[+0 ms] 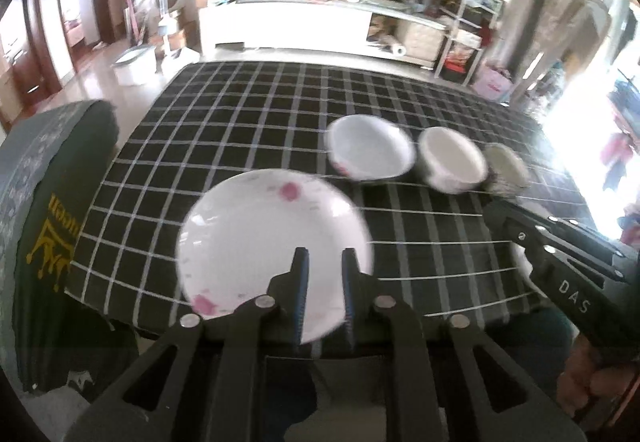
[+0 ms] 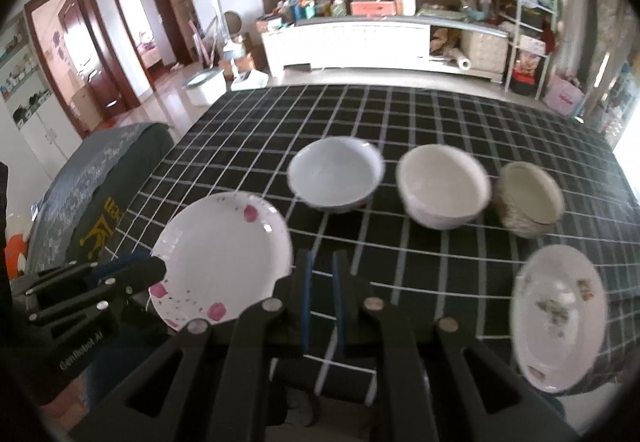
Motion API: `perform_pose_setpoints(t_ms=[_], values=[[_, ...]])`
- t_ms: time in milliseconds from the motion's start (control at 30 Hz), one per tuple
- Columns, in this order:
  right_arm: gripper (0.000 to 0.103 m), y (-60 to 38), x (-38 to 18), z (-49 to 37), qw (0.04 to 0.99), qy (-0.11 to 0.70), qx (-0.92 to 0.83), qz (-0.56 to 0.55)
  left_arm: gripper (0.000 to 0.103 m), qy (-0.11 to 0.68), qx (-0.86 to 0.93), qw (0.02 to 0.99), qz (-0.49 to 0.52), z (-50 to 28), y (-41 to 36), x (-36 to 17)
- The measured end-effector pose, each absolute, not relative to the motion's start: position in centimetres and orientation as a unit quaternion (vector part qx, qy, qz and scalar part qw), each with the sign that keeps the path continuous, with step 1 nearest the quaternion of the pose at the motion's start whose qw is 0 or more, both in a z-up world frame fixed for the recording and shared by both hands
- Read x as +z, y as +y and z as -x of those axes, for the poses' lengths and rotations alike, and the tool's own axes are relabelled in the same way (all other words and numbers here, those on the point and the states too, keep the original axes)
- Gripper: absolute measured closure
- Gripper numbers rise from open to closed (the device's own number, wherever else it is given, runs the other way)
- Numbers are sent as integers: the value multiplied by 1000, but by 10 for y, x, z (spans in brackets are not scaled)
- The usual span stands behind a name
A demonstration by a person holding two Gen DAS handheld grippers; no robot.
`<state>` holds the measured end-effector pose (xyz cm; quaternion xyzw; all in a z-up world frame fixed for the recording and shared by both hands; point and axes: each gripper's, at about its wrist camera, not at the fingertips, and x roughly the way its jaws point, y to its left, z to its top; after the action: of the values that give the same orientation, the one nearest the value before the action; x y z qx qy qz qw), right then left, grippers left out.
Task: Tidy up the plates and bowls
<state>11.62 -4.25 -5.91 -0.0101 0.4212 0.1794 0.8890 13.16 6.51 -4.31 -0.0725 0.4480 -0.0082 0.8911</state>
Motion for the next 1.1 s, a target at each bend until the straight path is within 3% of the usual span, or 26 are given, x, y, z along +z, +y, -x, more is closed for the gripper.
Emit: perform_pose_setpoints(t_ms=[133,200,367,700,1100], values=[[89,-73,-47,-108,897,415,156,-4,76,440,-36,895,58,-134,29,-30],[89,-87,-43,-105,899,414,145,-8,67,431,-44,900,53,-136,12,-26],[89,-126,-39,-99,904,413,109,-6,58,426,-79,901,27,-144,-32,-25],[79,-206,-56,-102,901,430,53,-34,57,445,-138,885,-6,-163,-112,-43],[77,-288,-96,-112,884,461,-3,-78,57,496,-168,852,-18,-201,-168,-91]])
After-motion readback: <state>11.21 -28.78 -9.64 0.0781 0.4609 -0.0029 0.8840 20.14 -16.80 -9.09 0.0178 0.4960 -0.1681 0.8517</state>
